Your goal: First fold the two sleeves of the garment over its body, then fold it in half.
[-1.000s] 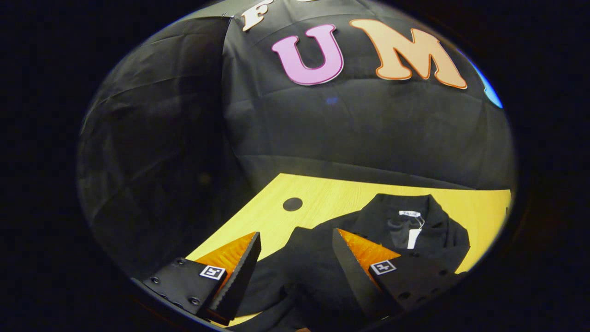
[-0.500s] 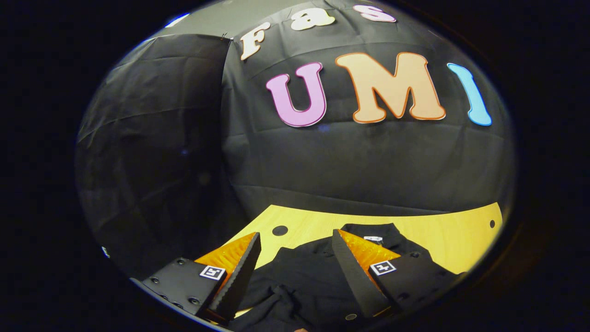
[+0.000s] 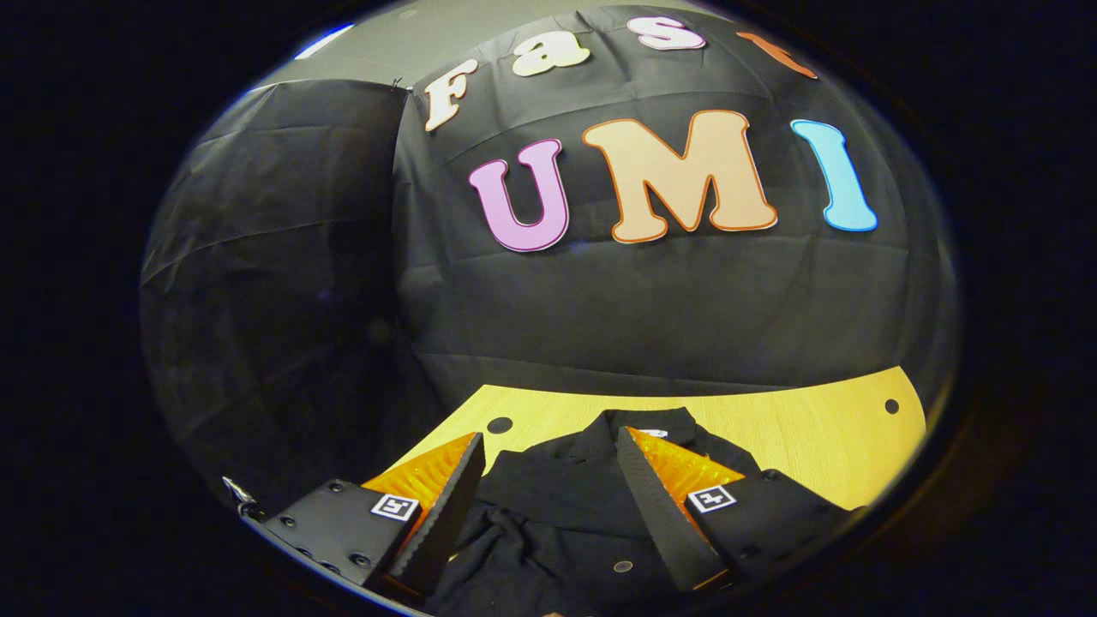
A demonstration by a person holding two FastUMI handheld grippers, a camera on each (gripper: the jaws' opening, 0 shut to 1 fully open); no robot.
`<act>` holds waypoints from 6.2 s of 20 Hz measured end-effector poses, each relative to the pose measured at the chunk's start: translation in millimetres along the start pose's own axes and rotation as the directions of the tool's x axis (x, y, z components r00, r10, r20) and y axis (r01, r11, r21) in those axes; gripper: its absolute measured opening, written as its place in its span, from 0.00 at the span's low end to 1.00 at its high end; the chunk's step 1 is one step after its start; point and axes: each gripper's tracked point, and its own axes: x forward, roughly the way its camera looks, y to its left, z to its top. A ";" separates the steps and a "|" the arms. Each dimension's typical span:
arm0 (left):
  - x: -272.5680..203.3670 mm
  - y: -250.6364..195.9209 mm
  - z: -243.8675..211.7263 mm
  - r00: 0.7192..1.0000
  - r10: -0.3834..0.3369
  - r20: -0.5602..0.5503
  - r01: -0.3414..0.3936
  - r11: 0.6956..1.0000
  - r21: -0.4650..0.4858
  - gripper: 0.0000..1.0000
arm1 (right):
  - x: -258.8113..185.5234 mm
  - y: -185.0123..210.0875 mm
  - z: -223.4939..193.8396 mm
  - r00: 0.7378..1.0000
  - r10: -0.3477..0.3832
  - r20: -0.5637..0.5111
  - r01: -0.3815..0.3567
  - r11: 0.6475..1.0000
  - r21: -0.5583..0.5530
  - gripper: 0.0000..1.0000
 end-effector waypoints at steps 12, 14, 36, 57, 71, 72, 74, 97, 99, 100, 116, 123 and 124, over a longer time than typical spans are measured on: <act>6.3 1.1 -3.5 0.998 -0.011 0.065 0.006 0.997 0.076 0.89 | -37.8 -5.3 -26.6 0.999 0.000 -0.037 0.002 0.999 0.044 0.97; 4.8 -2.5 -2.8 0.998 -0.035 0.054 0.030 0.995 0.096 0.83 | -44.7 -8.8 -34.3 0.999 -0.008 -0.054 0.010 0.999 0.038 0.97; 5.4 -17.6 7.6 0.992 -0.121 0.046 0.124 0.990 -0.065 0.00 | -137.5 -92.4 -87.8 0.970 -0.214 -0.110 0.219 0.975 0.032 0.96; -8.3 -190.9 188.5 0.924 -0.331 0.193 0.283 0.929 0.239 0.00 | -208.9 -188.2 -138.4 0.922 -0.351 -0.166 0.368 0.926 0.086 0.97; -7.0 -445.0 178.6 0.805 -0.573 0.153 0.450 0.758 0.472 0.00 | -255.2 -197.3 -185.6 0.905 -0.341 -0.255 0.383 0.913 0.139 0.97; -5.0 -456.9 172.3 0.804 -0.577 0.144 0.459 0.756 0.467 0.00 | -259.2 -202.0 -190.2 0.902 -0.345 -0.260 0.388 0.912 0.136 0.97; -1.3 -474.2 164.4 0.808 -0.575 0.131 0.458 0.752 0.474 0.00 | -264.4 -210.8 -196.3 0.897 -0.350 -0.269 0.395 0.908 0.137 0.96; 46.0 -571.7 78.3 0.831 -0.555 -0.035 0.462 0.654 0.599 0.37 | -267.4 -245.6 -223.8 0.900 -0.310 -0.306 0.368 0.917 0.154 0.97; 40.3 -575.1 84.0 0.827 -0.562 -0.002 0.443 0.651 0.617 0.75 | -265.5 -241.9 -224.3 0.902 -0.304 -0.307 0.360 0.922 0.145 0.96; 36.6 -577.9 86.8 0.822 -0.570 0.014 0.438 0.646 0.625 0.94 | -263.8 -239.8 -224.5 0.903 -0.300 -0.308 0.356 0.924 0.143 0.97; -20.2 -407.8 123.2 0.851 -0.493 0.180 0.361 0.799 0.481 0.95 | -250.5 -177.0 -235.3 0.931 -0.207 -0.301 0.253 0.960 0.123 0.97; -38.0 -271.9 83.1 0.912 -0.371 0.174 0.268 0.861 0.431 0.95 | -232.5 -138.8 -256.7 0.930 -0.160 -0.330 0.191 0.980 0.063 0.97; -40.3 -254.6 76.6 0.920 -0.352 0.172 0.256 0.872 0.417 0.95 | -230.3 -135.8 -260.9 0.928 -0.158 -0.336 0.185 0.982 0.049 0.97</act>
